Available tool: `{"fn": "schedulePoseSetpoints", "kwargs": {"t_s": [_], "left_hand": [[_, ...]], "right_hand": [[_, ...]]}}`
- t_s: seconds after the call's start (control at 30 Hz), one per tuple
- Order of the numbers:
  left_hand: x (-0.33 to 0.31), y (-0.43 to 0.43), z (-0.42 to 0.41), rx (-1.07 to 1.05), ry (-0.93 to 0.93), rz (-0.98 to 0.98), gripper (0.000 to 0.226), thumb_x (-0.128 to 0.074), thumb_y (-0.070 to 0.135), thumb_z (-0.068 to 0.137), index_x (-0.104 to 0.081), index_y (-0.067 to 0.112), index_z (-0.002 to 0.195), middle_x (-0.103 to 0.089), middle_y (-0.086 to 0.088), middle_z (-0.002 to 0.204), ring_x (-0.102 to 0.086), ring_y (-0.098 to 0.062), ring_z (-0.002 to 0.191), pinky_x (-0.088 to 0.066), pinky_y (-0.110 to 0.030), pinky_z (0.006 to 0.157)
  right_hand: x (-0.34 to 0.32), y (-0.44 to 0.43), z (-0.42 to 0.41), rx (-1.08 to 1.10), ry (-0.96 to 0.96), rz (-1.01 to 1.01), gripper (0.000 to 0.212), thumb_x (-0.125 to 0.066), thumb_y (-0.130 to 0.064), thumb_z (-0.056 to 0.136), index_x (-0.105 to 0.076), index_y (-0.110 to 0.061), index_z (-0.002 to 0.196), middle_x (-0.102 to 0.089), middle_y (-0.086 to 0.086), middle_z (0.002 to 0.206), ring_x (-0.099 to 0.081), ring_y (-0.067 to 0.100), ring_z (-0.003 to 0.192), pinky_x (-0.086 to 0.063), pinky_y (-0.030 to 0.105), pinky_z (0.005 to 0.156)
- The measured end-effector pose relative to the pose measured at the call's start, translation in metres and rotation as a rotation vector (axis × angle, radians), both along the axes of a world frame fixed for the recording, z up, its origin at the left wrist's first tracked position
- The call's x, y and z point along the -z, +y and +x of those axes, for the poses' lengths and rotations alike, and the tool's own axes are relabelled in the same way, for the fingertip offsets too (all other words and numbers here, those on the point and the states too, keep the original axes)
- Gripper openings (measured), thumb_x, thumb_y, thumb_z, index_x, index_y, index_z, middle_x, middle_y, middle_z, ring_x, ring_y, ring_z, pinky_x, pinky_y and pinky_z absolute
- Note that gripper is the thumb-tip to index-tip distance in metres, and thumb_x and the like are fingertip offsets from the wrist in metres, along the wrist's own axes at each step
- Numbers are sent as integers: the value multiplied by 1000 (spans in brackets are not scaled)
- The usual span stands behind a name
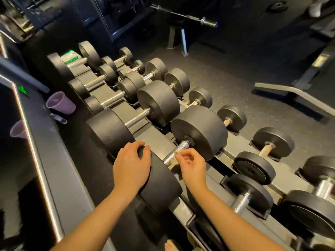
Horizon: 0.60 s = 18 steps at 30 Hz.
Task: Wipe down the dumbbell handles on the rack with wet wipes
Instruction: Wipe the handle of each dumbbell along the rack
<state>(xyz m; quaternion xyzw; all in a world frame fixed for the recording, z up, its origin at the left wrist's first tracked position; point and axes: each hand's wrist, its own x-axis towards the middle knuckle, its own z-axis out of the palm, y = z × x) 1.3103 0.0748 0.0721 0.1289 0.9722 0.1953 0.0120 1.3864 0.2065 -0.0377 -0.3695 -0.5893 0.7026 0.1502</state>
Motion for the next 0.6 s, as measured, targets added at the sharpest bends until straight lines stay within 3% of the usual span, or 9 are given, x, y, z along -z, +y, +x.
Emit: {"fn": "schedulePoseSetpoints", "kwargs": {"t_s": [0.07, 0.17, 0.23, 0.33, 0.47, 0.53, 0.6], "left_hand": [[1, 0, 0, -3, -1, 3, 37, -50, 43, 103, -67, 24, 129, -67, 6, 123, -59, -13, 111, -45, -29, 88], [1, 1, -1, -9, 2, 5, 36, -50, 44, 102, -68, 25, 127, -67, 6, 121, -60, -14, 109, -49, -33, 88], [1, 1, -1, -13, 0, 16, 36, -51, 43, 102, -68, 25, 126, -68, 6, 120, -60, -14, 109, -51, -36, 89], [1, 0, 0, -19, -5, 31, 35, -51, 43, 102, -68, 25, 127, -68, 6, 120, -60, -14, 109, -51, -35, 89], [1, 0, 1, -24, -7, 50, 34, -52, 42, 102, -67, 24, 128, -68, 6, 121, -60, -13, 109, -48, -32, 90], [1, 0, 2, -25, -5, 56, 35, -52, 42, 102, -68, 24, 127, -68, 6, 121, -60, -14, 109, -51, -35, 91], [2, -1, 1, -30, -6, 68, 35, -52, 44, 101, -68, 25, 126, -68, 6, 120, -60, -14, 108, -52, -37, 91]], "right_hand": [[-3, 1, 1, -3, -46, -121, 9, -76, -16, 90, -69, -15, 85, -71, 4, 73, -67, 14, 64, -60, 33, 64], [-9, -7, 8, -185, -84, -230, 12, -76, -7, 88, -68, -11, 81, -73, 3, 74, -68, 16, 67, -58, 32, 65], [-10, -12, 11, -212, -109, -405, 14, -74, 1, 87, -70, -9, 79, -76, 8, 81, -69, 19, 70, -57, 31, 64], [-5, -3, 0, -12, -75, -734, 14, -65, 11, 88, -70, -2, 89, -74, 16, 83, -71, 20, 69, -58, 30, 64], [2, 19, -20, 263, -48, -913, 18, -55, 8, 95, -69, -3, 90, -68, 9, 72, -66, 17, 70, -56, 31, 72], [1, 11, -15, 169, -48, -980, 15, -57, 2, 95, -70, -4, 92, -65, 6, 68, -62, 15, 65, -53, 30, 70], [-1, -1, -1, -62, -42, -945, 11, -65, 0, 88, -73, -3, 96, -68, 11, 80, -62, 18, 69, -52, 31, 73]]}}
